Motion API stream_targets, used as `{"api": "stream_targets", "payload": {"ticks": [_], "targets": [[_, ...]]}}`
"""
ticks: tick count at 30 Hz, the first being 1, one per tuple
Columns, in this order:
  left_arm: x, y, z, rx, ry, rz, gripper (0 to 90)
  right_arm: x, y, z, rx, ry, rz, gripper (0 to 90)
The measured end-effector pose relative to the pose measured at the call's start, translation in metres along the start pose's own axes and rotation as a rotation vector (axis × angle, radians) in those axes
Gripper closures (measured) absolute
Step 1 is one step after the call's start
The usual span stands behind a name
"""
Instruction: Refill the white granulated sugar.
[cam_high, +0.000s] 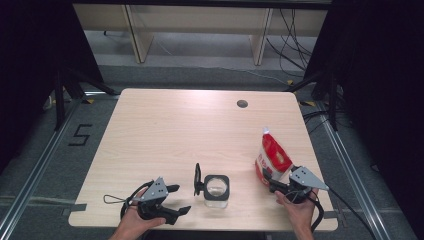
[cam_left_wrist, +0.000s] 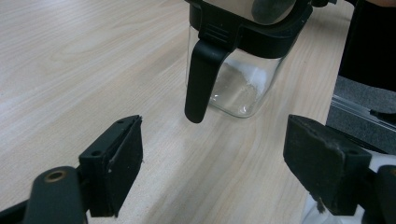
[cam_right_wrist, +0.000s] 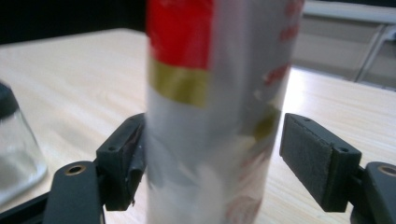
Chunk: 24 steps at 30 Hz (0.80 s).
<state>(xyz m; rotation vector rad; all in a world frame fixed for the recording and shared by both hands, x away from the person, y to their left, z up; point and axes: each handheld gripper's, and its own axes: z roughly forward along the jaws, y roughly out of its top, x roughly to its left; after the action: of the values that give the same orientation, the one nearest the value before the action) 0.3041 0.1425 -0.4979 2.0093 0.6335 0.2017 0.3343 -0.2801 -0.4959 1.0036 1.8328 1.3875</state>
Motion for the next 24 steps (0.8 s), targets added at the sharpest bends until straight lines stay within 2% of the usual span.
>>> {"api": "stream_targets", "payload": {"ticks": [1, 3, 4, 5, 6, 7, 8, 9, 10, 11, 12, 13, 14, 16, 17, 21, 22, 23, 24], "targets": [[0.000, 0.000, 0.000, -0.008, 0.000, -0.004, 19.5, 0.002, -0.001, 0.002, -0.050, -0.016, -0.017, 30.6], [0.000, 0.000, 0.000, 0.001, 0.009, -0.008, 19.5, 0.004, -0.002, 0.003, -0.058, -0.018, -0.031, 29.7], [0.000, 0.000, 0.000, 0.000, 0.005, -0.010, 19.5, 0.006, -0.003, 0.004, -0.046, -0.020, -0.003, 29.0], [-0.002, 0.000, 0.000, -0.001, 0.008, -0.029, 19.5, 0.008, -0.004, 0.004, -0.021, -0.043, 0.023, 27.6], [-0.001, 0.000, 0.000, 0.005, 0.002, 0.012, 19.5, 0.007, -0.007, 0.008, -0.026, -0.034, 0.061, 26.9], [-0.001, 0.000, 0.000, 0.005, 0.002, 0.012, 19.5, 0.007, -0.007, 0.008, -0.026, -0.034, 0.061, 26.9], [-0.002, 0.000, 0.001, 0.000, -0.002, 0.005, 19.5, 0.005, -0.009, 0.012, -0.034, -0.053, 0.035, 26.7], [-0.003, 0.000, 0.002, -0.006, -0.004, -0.022, 19.5, 0.004, -0.009, 0.014, -0.058, -0.082, 0.010, 26.7], [-0.003, 0.000, 0.002, -0.006, -0.004, -0.022, 19.5, 0.005, -0.009, 0.013, -0.029, -0.069, 0.029, 26.7], [-0.003, 0.000, 0.001, 0.010, -0.009, -0.022, 19.5, 0.003, -0.009, 0.016, -0.059, -0.074, 0.000, 26.7], [-0.003, 0.000, 0.001, 0.010, -0.009, -0.022, 19.5, 0.003, -0.009, 0.016, -0.059, -0.074, 0.000, 26.7], [-0.004, -0.001, 0.002, -0.007, -0.005, -0.028, 19.5, 0.003, -0.010, 0.017, -0.036, -0.054, 0.016, 28.4], [-0.004, -0.001, 0.002, -0.007, -0.005, -0.028, 19.5, 0.005, -0.011, 0.018, -0.048, -0.071, 0.038, 29.7], [-0.003, 0.000, 0.002, 0.002, -0.008, -0.007, 19.5, 0.004, -0.011, 0.018, -0.060, -0.065, 0.020, 29.6], [-0.005, -0.001, 0.002, 0.002, -0.004, -0.026, 19.5, 0.004, -0.011, 0.018, -0.053, -0.061, 0.023, 29.5], [-0.005, -0.001, 0.004, -0.008, -0.004, -0.025, 19.5, 0.002, -0.012, 0.018, -0.058, -0.067, 0.014, 29.7], [-0.006, 0.000, 0.004, -0.005, -0.009, -0.020, 19.5, 0.003, -0.012, 0.018, -0.044, -0.059, 0.039, 31.0], [-0.005, 0.000, 0.003, 0.002, -0.018, 0.007, 19.5, 0.003, -0.012, 0.019, -0.053, -0.057, 0.042, 31.2], [-0.005, 0.000, 0.004, -0.004, -0.011, 0.001, 19.7, 0.003, -0.012, 0.019, -0.054, -0.062, 0.044, 31.0]]}}
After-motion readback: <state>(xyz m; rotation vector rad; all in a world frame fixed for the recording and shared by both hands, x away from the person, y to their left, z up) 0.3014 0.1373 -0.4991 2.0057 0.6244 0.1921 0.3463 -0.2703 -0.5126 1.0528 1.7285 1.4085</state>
